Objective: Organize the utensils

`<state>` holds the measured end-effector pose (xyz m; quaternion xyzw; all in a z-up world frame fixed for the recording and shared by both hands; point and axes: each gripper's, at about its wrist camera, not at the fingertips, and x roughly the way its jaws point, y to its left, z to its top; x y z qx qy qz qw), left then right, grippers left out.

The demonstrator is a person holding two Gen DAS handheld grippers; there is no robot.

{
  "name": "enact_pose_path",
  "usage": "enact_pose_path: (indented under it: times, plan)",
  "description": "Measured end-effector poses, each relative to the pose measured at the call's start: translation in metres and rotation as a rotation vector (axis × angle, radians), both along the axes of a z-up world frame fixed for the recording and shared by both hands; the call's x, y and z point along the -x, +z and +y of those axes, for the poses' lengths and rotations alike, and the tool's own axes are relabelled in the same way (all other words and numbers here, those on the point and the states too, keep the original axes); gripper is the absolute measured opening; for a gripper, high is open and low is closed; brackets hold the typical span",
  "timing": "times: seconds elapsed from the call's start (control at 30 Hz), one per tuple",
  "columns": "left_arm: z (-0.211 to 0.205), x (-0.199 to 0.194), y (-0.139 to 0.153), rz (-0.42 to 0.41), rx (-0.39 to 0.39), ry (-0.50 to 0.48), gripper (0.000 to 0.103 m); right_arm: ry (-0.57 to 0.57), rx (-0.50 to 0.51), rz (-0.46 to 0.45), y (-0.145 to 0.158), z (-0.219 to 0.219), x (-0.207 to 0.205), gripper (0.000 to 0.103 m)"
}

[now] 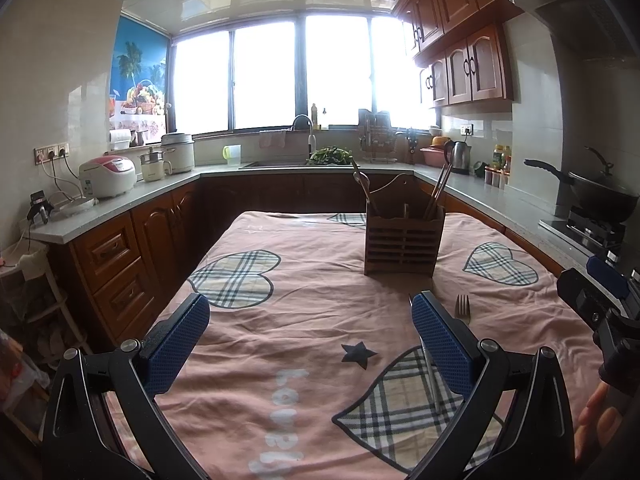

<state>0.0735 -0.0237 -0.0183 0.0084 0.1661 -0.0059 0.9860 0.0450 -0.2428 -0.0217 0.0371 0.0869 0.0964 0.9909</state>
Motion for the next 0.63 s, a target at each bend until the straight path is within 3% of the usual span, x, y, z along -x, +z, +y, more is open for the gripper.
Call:
enact_pose_path:
  times: [0.63]
  plan:
    - [0.001, -0.02, -0.002, 0.029, 0.018, -0.014, 0.103, -0.008, -0.01, 0.046, -0.007, -0.002, -0.017, 0.103]
